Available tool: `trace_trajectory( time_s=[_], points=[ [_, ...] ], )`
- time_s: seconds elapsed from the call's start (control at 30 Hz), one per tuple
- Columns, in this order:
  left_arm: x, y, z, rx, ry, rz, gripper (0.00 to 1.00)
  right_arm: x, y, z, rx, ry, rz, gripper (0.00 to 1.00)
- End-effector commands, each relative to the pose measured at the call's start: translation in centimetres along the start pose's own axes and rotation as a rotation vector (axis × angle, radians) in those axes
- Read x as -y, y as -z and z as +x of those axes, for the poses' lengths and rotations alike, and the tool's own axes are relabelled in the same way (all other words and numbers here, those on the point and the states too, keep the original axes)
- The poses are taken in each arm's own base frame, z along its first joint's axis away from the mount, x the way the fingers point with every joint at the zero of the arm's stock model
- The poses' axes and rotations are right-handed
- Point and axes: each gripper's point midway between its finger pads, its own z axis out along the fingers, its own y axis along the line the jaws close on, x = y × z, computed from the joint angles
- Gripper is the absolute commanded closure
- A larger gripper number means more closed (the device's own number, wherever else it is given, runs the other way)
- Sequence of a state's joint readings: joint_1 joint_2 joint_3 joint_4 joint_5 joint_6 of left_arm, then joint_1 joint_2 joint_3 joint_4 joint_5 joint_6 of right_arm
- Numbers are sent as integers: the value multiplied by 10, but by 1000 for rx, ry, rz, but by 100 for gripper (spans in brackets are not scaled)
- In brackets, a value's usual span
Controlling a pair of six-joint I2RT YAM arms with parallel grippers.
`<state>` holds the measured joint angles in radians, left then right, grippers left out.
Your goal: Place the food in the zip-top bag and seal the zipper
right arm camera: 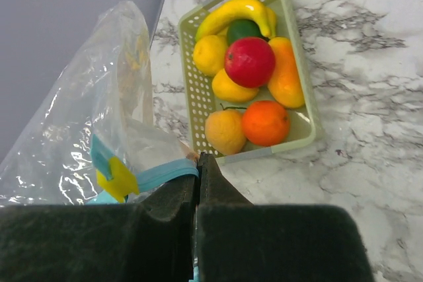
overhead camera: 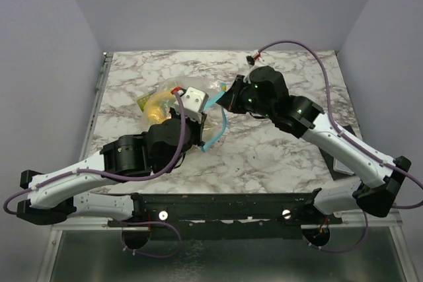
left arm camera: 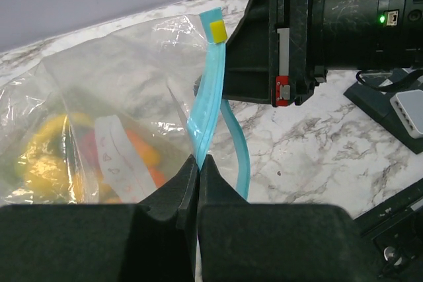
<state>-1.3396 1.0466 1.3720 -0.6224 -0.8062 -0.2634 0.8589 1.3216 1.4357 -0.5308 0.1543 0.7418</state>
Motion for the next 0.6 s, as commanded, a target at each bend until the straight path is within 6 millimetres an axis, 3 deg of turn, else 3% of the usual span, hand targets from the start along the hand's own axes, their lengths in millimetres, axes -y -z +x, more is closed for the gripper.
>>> trace_trajectory(
  time_s=[0.0, 0.17, 0.57],
  points=[
    [-42, 20, 12, -5, 50, -124, 100, -34, -22, -2, -33, 23, -128, 99],
    [-71, 36, 24, 0, 103, -201, 100, -43, -50, 8, -64, 29, -162, 99],
    [-107, 51, 55, 0, 188, -322, 100, -59, -105, 38, -165, 96, -269, 99]
  ],
)
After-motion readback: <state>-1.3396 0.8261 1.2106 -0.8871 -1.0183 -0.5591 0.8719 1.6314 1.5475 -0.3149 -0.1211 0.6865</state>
